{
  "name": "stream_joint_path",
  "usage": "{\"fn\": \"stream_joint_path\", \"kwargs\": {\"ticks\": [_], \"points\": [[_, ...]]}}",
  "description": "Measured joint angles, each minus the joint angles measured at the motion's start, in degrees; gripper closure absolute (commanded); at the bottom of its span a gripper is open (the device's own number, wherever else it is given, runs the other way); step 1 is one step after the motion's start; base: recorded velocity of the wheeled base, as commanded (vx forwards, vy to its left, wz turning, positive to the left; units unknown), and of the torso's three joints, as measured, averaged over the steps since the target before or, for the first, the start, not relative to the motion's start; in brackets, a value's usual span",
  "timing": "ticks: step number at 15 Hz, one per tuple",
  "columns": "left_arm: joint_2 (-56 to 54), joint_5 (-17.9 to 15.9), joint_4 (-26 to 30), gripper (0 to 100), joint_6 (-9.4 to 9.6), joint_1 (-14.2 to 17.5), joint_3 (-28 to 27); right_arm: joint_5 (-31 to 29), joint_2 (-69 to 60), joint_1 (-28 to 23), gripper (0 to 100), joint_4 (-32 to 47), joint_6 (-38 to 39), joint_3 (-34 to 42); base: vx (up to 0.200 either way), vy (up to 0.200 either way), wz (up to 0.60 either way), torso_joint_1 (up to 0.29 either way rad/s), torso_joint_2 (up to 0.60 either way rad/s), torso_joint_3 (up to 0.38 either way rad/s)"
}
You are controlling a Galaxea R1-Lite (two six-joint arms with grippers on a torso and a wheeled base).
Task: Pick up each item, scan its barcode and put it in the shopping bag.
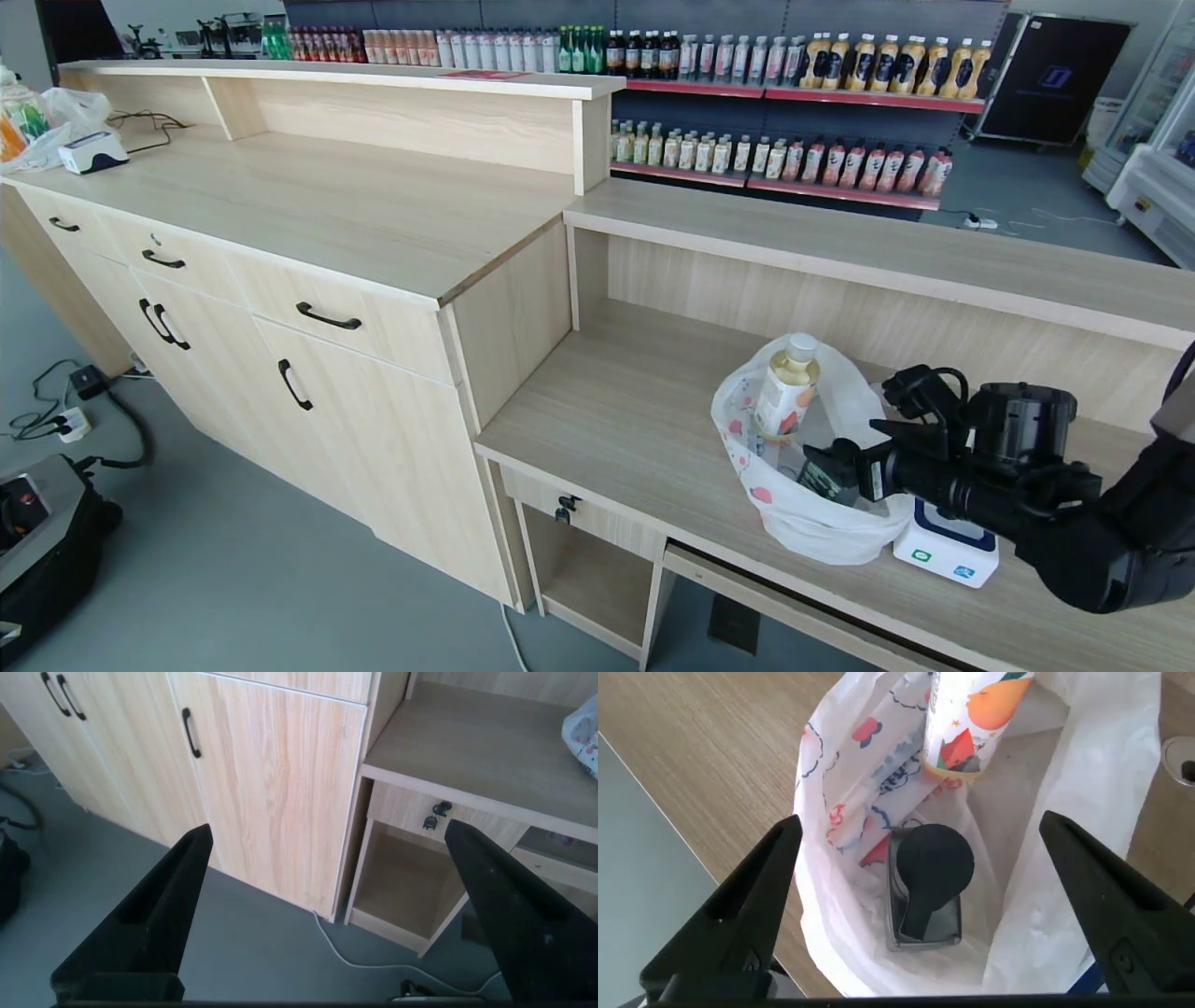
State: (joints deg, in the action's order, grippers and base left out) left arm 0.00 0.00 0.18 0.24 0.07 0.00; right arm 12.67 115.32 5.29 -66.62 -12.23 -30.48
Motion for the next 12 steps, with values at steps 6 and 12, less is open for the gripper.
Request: {"fn": "stream_joint_path", "kwargs": {"ticks": [6,12], "points": [[0.0,0.0,0.0,0,0.02,0.0,0.0,-2.1,-20.0,-4.0,0,13.9,-11.8,1.7,0.000,0.000,-0.30,-0.002,0.00,0.000],[0.0,0.0,0.0,0,0.00,0.0,0.0,-11.9,-31.3,-6.7,0,17.3,-6.8,1.0,0.000,0.000,-0.60,0.003,0.00,0.004]]}}
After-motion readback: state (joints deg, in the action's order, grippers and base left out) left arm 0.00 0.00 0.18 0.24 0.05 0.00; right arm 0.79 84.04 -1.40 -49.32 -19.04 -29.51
